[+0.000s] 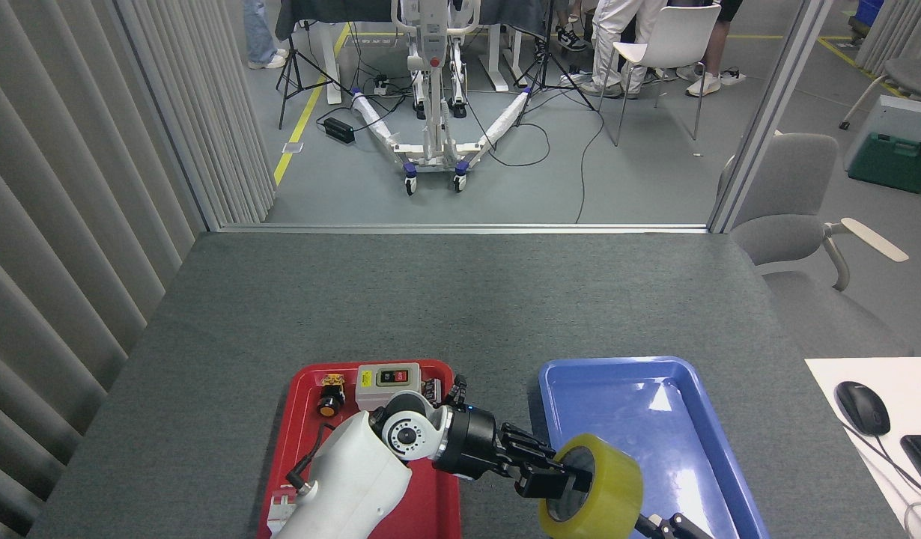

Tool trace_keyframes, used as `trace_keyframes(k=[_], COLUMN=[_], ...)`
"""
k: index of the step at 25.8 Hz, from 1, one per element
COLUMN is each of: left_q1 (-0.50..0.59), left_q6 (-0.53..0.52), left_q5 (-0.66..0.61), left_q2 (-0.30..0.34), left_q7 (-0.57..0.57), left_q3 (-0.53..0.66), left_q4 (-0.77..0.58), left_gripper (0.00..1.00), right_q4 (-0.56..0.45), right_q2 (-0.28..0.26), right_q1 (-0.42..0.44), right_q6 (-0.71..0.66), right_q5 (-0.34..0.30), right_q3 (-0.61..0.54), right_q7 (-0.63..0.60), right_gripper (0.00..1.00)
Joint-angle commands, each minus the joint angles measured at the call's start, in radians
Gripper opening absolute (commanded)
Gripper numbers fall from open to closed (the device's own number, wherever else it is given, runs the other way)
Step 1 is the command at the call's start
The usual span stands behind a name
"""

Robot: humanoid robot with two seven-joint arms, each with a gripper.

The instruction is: Place and move tape with both arms

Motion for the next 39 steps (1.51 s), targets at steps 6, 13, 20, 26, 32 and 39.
trace_keyframes(k=[6,13,20,26,32,39], left_q1=[0.002,0.003,0.025,0.038,0.107,0.308], left_q6=[0.000,0.000,0.000,0.000,0.029,0.210], left_q5=[-0.001,-0.001,0.014,0.009,0.006,-0.258], left_q2=[0.000,-0.001,-0.012,-0.001,0.114,0.344], left_q7=[0.003,0.003,0.013,0.016,0.221,0.711], left_q3=[-0.030,-0.032,0.002,0.134,0.226,0.370], left_q4=[-0.003,-0.005,-0.015,-0.061,-0.132,-0.404], left_gripper=[0.00,0.00,0.41,1.00,1.00,0.99], right_q4=[0.001,0.002,0.002,0.002,0.008,0.125], right_q2=[-0.002,0.004,0.002,-0.001,-0.009,-0.007], right_q1=[0.000,0.003,0.001,0.001,-0.031,-0.206], right_q6=[0.000,0.000,0.000,0.000,0.000,0.121], right_q5=[0.001,0.001,0.001,0.000,-0.005,-0.020], right_q3=[0.038,0.041,0.032,0.027,0.018,0.024], right_q7=[0.011,0.011,0.011,0.012,0.055,0.187], right_gripper=[0.57,0.21,0.08,0.00,0.00,0.00])
